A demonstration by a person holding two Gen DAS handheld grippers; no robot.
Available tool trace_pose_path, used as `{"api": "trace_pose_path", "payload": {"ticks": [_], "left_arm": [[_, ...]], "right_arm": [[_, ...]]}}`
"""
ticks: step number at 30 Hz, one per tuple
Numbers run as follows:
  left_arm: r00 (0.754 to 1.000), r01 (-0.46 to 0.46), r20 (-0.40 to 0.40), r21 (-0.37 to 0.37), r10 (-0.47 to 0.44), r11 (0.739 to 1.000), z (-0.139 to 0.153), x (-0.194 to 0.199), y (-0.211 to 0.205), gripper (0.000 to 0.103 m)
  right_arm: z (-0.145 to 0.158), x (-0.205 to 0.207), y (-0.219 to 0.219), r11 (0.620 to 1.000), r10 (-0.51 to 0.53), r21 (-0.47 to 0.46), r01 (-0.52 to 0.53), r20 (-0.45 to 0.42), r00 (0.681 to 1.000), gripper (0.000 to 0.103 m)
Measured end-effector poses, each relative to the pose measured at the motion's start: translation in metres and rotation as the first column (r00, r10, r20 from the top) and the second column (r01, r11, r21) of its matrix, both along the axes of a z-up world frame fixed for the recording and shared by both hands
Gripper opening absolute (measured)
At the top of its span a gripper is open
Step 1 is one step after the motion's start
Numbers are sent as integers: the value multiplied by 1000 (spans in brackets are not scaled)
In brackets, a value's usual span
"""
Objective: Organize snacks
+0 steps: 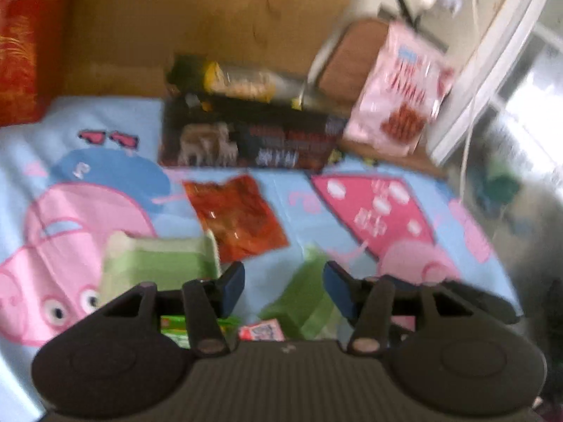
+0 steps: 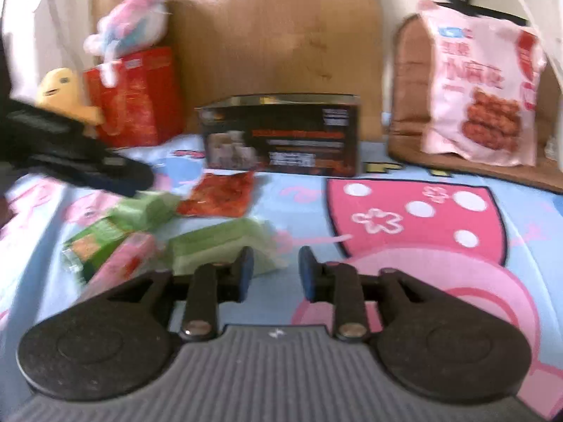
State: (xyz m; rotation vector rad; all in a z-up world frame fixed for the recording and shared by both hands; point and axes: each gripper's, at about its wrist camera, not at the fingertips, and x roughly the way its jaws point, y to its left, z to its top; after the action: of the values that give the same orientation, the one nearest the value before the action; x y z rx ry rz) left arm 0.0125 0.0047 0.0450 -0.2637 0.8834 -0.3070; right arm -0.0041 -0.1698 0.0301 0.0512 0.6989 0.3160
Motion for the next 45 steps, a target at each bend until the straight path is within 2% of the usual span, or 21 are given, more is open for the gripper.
{"api": "trace_pose_path", "payload": {"ticks": [4,5,6,8,11,13,14,15,18,20,23,25,26,27,29,32,34,36,40,42,45], "left_arm": [[998,39,-56,-22,-40,999,-11,3,-13,54],[998,43,-56,-5,-43,999,-13,3,-18,56],[997,47,-56,15,-46,999,-15,4,-22,57],[998,50,-49,35,-48,998,-18,7,-27,59],[996,73,-44,22,-72,997,-18,10,-33,57],[997,78,-30,44,-76,996,-17,13,-38,57],[997,77,-28,52,-75,996,-16,15,-40,56],[997,78,-28,56,-76,995,-15,16,-40,56],[998,69,-17,56,-68,996,-11,22,-36,56],[997,75,1,20,-75,997,-3,25,-31,56],[991,123,57,-35,-121,992,19,29,-31,48],[982,191,28,-123,-189,974,27,41,-34,44],[983,178,57,-99,-173,979,34,43,-36,43],[984,164,84,-49,-159,985,43,45,-37,42],[984,126,137,-70,-116,990,57,46,-22,42],[988,53,152,-97,-37,994,62,42,6,45],[995,0,100,-85,9,996,50,42,21,45],[999,-26,16,-120,28,992,31,39,33,45],[994,-26,-109,-183,6,983,0,29,34,50],[988,-17,-156,-198,-15,980,-10,27,29,50],[985,-18,-170,-194,-15,981,-20,23,20,53]], "right_arm": [[-2,0,10,990,104,-92,-104,0,995,54],[-4,1,11,985,138,-99,-138,-7,990,58],[-5,3,11,980,169,-99,-170,-23,985,71],[-10,7,14,976,192,-101,-193,-24,981,84],[-13,19,17,978,196,-62,-199,-47,979,86],[-13,23,18,976,214,-32,-215,-44,976,79],[-13,22,19,974,226,-12,-227,-35,973,67],[-13,22,19,977,215,-5,-215,-28,976,62],[-12,24,17,981,191,44,-190,-24,981,53],[-12,25,12,983,161,95,-158,-32,986,41],[-8,29,8,984,117,134,-114,-15,993,38],[0,30,10,985,103,134,-108,45,994,14],[7,32,11,987,85,129,-95,85,993,5],[13,38,12,990,70,116,-82,109,992,5],[20,50,13,992,59,104,-74,136,989,5],[20,57,0,988,60,136,-77,121,991,10],[14,58,-8,985,81,149,-93,85,993,17],[8,58,-9,983,109,140,-114,46,993,43],[1,60,-3,965,234,128,-229,-21,972,69],[-3,59,8,956,288,79,-284,-37,957,89],[-16,66,38,934,347,-69,-351,-67,936,92]]}}
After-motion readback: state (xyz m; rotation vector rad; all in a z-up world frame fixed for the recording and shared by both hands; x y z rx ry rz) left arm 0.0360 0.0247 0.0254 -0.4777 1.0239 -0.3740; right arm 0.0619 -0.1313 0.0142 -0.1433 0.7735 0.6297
